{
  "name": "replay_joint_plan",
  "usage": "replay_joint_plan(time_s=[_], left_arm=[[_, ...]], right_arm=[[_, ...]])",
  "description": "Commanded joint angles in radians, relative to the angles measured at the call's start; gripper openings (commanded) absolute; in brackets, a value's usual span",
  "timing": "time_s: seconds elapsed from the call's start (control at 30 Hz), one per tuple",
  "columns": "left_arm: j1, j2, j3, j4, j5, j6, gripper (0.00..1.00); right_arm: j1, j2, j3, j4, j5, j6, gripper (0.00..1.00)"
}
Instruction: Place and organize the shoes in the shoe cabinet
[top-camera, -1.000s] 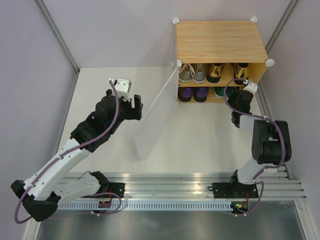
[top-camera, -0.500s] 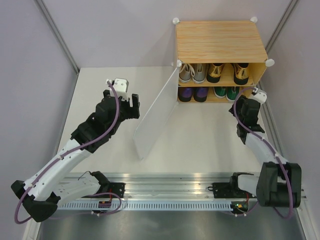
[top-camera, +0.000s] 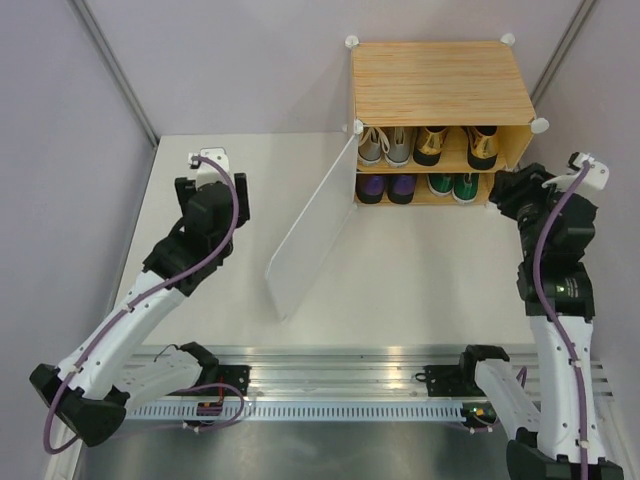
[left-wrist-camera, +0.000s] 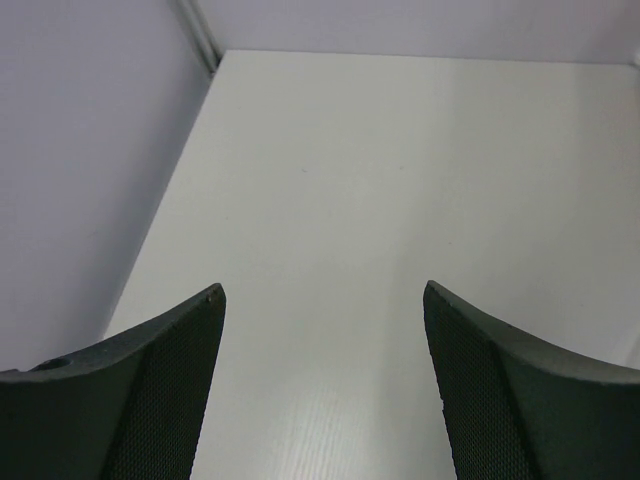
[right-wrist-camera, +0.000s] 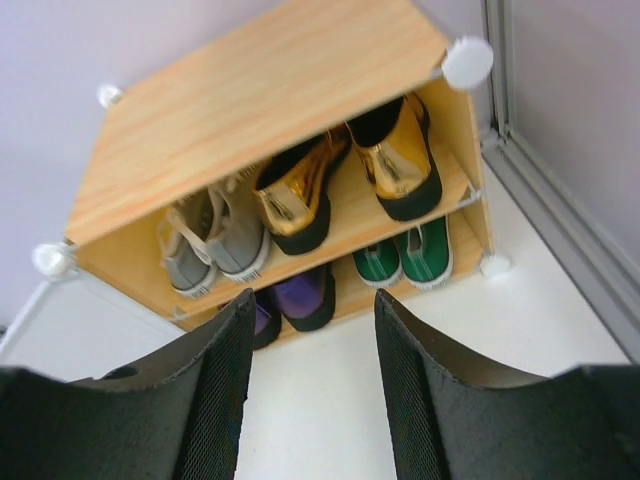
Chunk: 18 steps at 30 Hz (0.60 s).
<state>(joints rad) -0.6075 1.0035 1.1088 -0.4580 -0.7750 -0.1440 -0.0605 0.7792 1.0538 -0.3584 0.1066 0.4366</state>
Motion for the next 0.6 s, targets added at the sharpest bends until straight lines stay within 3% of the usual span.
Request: replay_joint_plan(time_s=[0.0, 0.17, 0.3, 0.37, 0.4, 0.43, 0.5, 0.53, 0.57], left_arm=[[0.087, 0.006, 0.019, 0.041, -0.108, 0.064, 0.83], [0.164, 0.05, 0.051, -0.016, -0.104, 0.044, 0.84], [0.172, 0.098, 0.071, -0.131, 0.065, -0.074, 0.83], [0.161, 0.125, 0.071, -0.169, 0.179, -0.17, 0.76], [0.102, 0.135, 0.066, -0.168, 0.286, -0.205, 0.68], [0.034, 0.148, 0.071, -0.163, 0.301, -0.241, 0.66], [-0.16, 0.249, 0.13, -0.122, 0.208, -0.269, 0.66], [-0.348, 0.306, 0.181, -0.123, 0.182, -0.258, 0.67], [-0.427, 0.455, 0.316, -0.157, 0.162, -0.217, 0.68]], right_arm=[[0.002, -0.032, 0.147, -0.192, -0.002, -0.068, 0.56], [0.004, -0.098, 0.186, -0.223, -0.027, -0.061, 0.59], [0.004, -0.127, 0.196, -0.225, -0.071, -0.041, 0.6], [0.004, -0.133, 0.206, -0.228, -0.073, -0.035, 0.6], [0.004, -0.139, 0.221, -0.232, -0.079, -0.027, 0.6], [0.004, -0.141, 0.229, -0.234, -0.084, -0.024, 0.61], [0.004, -0.149, 0.259, -0.243, -0.091, -0.015, 0.61], [0.004, -0.15, 0.27, -0.246, -0.093, -0.015, 0.61], [0.004, -0.15, 0.282, -0.251, -0.093, -0.015, 0.61]])
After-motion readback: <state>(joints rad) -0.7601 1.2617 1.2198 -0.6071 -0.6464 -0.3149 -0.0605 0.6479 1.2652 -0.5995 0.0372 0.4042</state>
